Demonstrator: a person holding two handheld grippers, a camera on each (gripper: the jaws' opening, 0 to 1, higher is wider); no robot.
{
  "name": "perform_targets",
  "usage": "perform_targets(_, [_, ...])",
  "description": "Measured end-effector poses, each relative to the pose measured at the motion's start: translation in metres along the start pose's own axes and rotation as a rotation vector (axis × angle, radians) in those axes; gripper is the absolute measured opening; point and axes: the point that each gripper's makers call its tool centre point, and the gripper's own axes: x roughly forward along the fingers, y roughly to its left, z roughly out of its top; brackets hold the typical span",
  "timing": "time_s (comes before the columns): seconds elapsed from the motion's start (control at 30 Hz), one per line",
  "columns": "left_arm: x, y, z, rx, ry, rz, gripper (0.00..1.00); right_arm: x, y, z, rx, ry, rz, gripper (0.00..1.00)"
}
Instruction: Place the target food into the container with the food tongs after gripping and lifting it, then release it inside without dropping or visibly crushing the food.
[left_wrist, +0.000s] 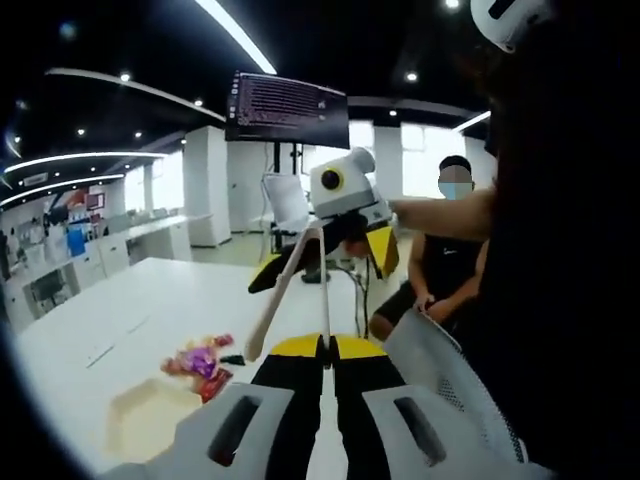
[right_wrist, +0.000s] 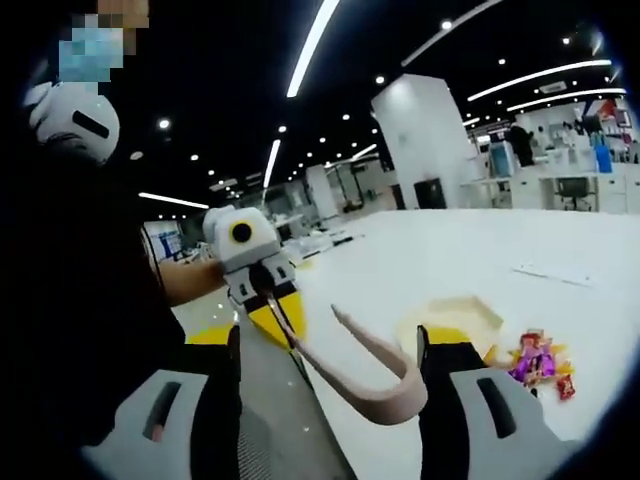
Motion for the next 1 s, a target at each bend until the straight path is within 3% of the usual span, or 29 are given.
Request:
perform_targets(0.43, [-0.002,-0.012,0.033,0.025,-0.061,-0.053,0.00,0.006,0.024,0.023,-0.055,-0.039,0.071,0.75])
perform_targets(0.67, [-0.004,-0.016,0.041,0.021,-0.083,-0.065,0.00,0.008,0.026,0.020,-0.072,-0.011,0.069,0.74])
perform_targets(1.0, [-0.005,-0.023,0.056,0.038,-0.116,-0.089,0.00,0.011,0.035,0.029,-0.087,-0.030,0.089,0.75])
